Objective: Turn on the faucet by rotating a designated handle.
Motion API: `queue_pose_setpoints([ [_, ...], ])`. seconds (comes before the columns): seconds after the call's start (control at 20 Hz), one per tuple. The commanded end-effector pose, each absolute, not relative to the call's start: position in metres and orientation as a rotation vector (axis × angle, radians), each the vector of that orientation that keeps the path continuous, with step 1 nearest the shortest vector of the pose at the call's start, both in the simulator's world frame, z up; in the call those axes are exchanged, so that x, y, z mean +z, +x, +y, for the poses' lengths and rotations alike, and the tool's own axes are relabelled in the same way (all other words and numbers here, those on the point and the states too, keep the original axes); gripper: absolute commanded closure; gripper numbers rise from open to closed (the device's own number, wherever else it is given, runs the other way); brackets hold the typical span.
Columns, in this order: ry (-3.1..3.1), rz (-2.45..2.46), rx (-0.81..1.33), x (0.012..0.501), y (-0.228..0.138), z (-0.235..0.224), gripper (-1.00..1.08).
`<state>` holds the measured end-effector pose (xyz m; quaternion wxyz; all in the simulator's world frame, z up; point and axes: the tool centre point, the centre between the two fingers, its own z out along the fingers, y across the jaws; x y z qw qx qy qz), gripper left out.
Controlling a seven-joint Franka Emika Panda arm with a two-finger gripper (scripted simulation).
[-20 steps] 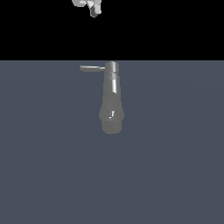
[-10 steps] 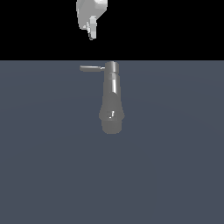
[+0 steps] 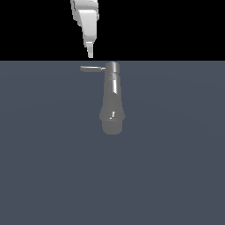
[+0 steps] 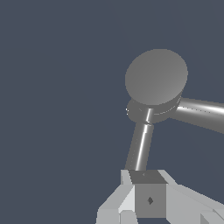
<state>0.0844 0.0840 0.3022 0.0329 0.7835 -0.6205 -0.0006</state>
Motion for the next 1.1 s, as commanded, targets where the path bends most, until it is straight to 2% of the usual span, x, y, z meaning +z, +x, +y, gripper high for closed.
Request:
queue_pose_setpoints([
  [0.0, 2.361, -1.979, -0.014, 0.287, 0.093, 0.089, 1.08],
  [0.5, 2.216, -2.160, -0.055, 0.245, 0.115, 0.102, 1.08],
  [1.05, 2.177, -2.204, -0.067, 0.234, 0.119, 0.105, 1.08],
])
